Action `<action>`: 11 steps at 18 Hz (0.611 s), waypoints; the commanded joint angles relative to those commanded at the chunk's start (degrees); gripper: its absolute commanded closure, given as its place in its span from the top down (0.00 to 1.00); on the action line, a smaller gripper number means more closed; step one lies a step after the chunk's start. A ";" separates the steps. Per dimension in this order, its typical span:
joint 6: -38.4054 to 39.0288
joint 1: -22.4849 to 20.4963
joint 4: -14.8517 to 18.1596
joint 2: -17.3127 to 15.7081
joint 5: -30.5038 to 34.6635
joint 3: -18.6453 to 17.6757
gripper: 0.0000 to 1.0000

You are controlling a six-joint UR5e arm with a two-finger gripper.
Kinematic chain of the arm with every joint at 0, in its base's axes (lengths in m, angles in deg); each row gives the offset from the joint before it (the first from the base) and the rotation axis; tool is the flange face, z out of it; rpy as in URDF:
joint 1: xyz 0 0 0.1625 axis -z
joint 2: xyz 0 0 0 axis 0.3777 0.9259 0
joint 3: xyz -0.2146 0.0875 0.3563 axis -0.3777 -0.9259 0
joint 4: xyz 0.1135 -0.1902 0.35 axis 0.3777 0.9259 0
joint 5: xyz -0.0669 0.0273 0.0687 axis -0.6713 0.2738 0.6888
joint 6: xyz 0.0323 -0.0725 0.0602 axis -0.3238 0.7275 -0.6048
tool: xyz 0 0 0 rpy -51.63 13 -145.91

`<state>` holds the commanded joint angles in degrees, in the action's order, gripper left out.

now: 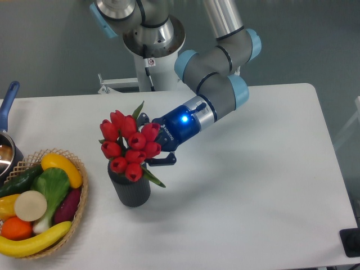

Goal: Insert the flowers into the vase
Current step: 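Push the tulips further down into the vase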

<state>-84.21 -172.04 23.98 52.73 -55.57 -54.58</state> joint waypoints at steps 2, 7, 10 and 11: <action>0.00 0.09 0.00 0.09 0.00 -0.09 0.30; -0.52 0.09 0.00 0.00 0.52 -1.84 0.31; -0.70 0.18 0.00 0.00 0.53 -2.20 0.31; -0.70 0.35 0.00 0.00 0.61 -2.20 0.31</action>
<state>-84.91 -171.69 23.98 52.73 -54.96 -56.78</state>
